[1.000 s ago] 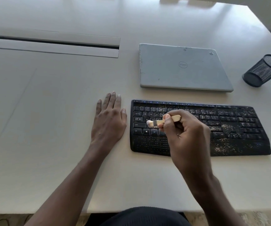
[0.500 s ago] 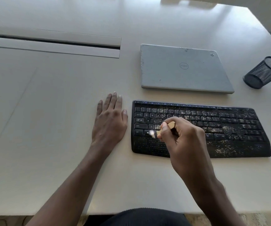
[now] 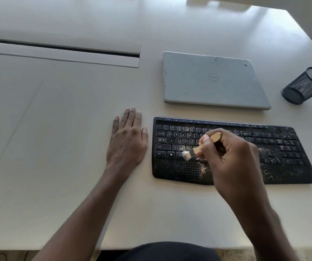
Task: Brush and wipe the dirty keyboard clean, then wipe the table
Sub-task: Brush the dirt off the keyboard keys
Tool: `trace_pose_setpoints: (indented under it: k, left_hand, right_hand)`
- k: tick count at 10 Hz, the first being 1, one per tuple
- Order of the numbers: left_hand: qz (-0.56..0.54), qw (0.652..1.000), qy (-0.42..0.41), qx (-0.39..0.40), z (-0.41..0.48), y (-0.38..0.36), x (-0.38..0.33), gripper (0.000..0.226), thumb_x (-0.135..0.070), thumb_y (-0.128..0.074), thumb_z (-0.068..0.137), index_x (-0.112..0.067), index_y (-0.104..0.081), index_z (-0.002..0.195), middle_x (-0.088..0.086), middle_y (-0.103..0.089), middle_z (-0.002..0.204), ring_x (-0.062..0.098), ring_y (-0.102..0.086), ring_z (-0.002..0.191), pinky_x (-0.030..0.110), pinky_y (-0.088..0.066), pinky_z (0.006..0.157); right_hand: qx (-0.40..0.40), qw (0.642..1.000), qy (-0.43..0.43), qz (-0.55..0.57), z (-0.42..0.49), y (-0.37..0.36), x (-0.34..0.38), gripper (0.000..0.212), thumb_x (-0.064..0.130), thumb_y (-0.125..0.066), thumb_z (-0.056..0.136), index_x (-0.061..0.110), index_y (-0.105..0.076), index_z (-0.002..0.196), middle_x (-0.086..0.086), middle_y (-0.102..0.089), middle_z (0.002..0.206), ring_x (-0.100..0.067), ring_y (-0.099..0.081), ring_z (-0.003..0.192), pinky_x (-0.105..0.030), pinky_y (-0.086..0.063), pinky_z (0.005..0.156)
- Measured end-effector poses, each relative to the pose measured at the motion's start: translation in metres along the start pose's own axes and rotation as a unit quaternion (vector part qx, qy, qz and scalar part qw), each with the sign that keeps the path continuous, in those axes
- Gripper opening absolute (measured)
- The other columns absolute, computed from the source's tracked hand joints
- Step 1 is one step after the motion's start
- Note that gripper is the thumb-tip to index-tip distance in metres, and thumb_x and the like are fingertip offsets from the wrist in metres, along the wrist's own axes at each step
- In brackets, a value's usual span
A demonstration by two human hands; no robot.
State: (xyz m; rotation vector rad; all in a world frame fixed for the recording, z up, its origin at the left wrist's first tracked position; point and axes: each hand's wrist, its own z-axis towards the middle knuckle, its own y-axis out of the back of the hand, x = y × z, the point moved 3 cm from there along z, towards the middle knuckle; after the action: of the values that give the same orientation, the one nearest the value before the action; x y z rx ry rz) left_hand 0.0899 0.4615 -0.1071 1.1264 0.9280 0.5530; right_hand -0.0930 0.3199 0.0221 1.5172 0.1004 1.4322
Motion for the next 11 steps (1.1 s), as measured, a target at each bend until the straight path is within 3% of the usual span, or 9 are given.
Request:
trace_pose_setpoints:
  k: [2, 4, 5, 7, 9, 11]
  left_hand:
    - [0.0, 1.0, 0.001, -0.001, 0.0, 0.001, 0.0, 0.058, -0.033, -0.038, 0.109, -0.013, -0.031, 0.163, 0.009, -0.024, 0.172, 0.02, -0.016, 0.161, 0.043, -0.007, 0.132]
    - [0.002, 1.0, 0.002, 0.001, 0.0, 0.0, -0.001, 0.059, -0.033, -0.038, 0.109, -0.012, -0.031, 0.163, 0.008, -0.024, 0.172, 0.019, -0.015, 0.161, 0.043, -0.007, 0.132]
    - [0.002, 1.0, 0.0, -0.002, 0.0, 0.001, -0.001, 0.058, -0.032, -0.039, 0.109, -0.012, -0.032, 0.163, 0.009, -0.026, 0.172, 0.02, -0.016, 0.161, 0.044, -0.008, 0.132]
    - [0.0, 1.0, 0.0, -0.002, 0.0, 0.0, -0.001, 0.058, -0.032, -0.039, 0.109, -0.011, -0.032, 0.163, 0.009, -0.026, 0.172, 0.02, -0.017, 0.161, 0.044, -0.008, 0.132]
    - [0.0, 1.0, -0.001, -0.002, 0.0, 0.001, -0.001, 0.058, -0.032, -0.039, 0.109, -0.012, -0.032, 0.163, 0.008, -0.026, 0.172, 0.02, -0.016, 0.161, 0.044, -0.009, 0.132]
    - [0.0, 1.0, 0.0, -0.003, 0.0, 0.0, -0.001, 0.058, -0.032, -0.039, 0.109, -0.012, -0.032, 0.163, 0.008, -0.026, 0.172, 0.02, -0.017, 0.161, 0.044, -0.009, 0.132]
  right_hand:
    - [-0.014, 1.0, 0.016, 0.02, 0.01, -0.019, 0.0, 0.018, 0.021, -0.06, 0.104, 0.013, -0.073, 0.095, 0.004, -0.073, 0.086, -0.012, -0.072, 0.08, -0.039, -0.059, 0.075]
    - [0.012, 0.999, -0.011, 0.029, 0.015, -0.017, -0.005, 0.023, 0.022, -0.06, 0.104, 0.016, -0.07, 0.084, 0.007, -0.073, 0.073, -0.009, -0.072, 0.07, -0.038, -0.059, 0.07]
    - [-0.019, 0.999, -0.001, 0.032, 0.018, -0.015, -0.001, 0.021, 0.022, -0.06, 0.104, 0.016, -0.071, 0.087, 0.008, -0.073, 0.075, -0.006, -0.072, 0.07, -0.034, -0.059, 0.069]
    - [0.03, 0.999, -0.02, 0.004, 0.016, -0.016, -0.002, 0.028, 0.024, -0.059, 0.103, 0.014, -0.067, 0.079, 0.005, -0.071, 0.07, -0.01, -0.07, 0.066, -0.037, -0.056, 0.066]
    - [0.021, 1.0, 0.003, 0.006, 0.017, -0.02, 0.004, 0.025, 0.023, -0.059, 0.104, 0.015, -0.069, 0.083, 0.005, -0.071, 0.073, -0.009, -0.069, 0.069, -0.035, -0.056, 0.068]
    - [0.043, 0.999, 0.013, 0.014, 0.022, -0.013, 0.009, 0.022, 0.019, -0.06, 0.104, 0.012, -0.068, 0.085, 0.006, -0.07, 0.075, 0.003, -0.066, 0.068, -0.009, -0.045, 0.06]
